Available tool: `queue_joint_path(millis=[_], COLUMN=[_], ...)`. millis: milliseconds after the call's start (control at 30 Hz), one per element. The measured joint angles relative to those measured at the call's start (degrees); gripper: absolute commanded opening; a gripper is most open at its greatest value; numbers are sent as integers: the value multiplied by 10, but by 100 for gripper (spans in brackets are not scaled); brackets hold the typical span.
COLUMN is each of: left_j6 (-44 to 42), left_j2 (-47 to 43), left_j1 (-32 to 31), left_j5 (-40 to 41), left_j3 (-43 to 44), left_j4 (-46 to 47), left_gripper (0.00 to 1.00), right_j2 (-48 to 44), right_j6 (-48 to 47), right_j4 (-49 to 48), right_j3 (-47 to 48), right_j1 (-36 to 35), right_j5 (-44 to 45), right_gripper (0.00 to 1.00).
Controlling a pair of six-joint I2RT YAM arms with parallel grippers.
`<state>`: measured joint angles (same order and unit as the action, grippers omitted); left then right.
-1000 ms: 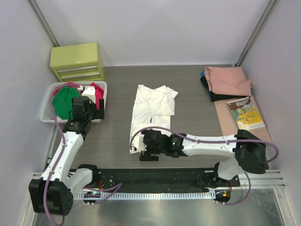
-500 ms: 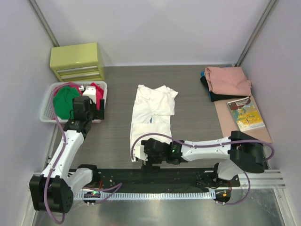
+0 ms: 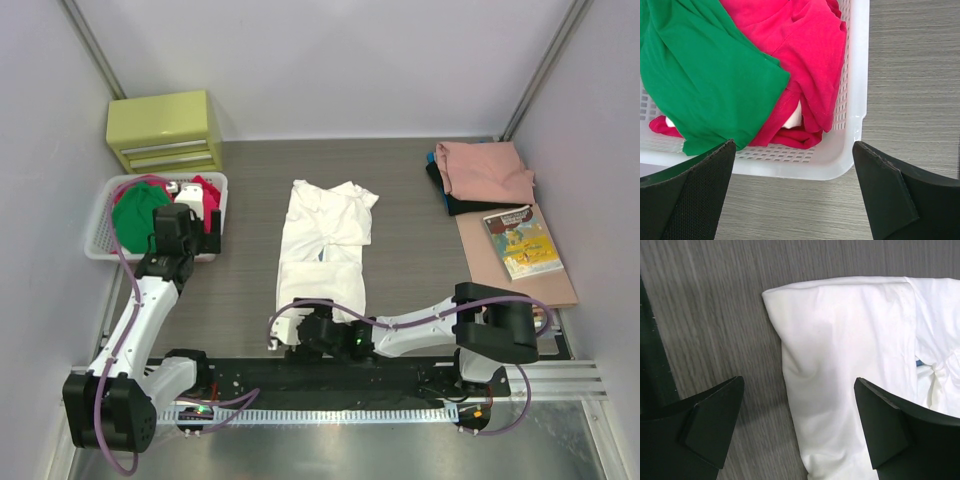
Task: Fold and stack the t-shirts
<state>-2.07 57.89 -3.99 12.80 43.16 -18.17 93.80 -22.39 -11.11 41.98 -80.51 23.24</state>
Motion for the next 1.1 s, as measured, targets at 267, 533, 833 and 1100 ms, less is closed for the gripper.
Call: queue_joint_path(millis=[267,533,833,1100], left_j6=[0,1,0,0], left_j2=[5,12,13,15], left_j1=[0,1,1,1], left_j5=[-9,-16,-26,-35], left_j3=[0,0,0,0], left_j4=[0,0,-1,-1], left_gripper=[100,100,100,100], right_j2=[0,15,30,18], right_j6=[-30,-46,-47,-48], right_j4=[-45,-72,-34,4], right_j3=[-26,-31,-31,-24], right_j1=[0,10,17,19], right_j5=[47,61,63,64], right_gripper=[100,46,1,1])
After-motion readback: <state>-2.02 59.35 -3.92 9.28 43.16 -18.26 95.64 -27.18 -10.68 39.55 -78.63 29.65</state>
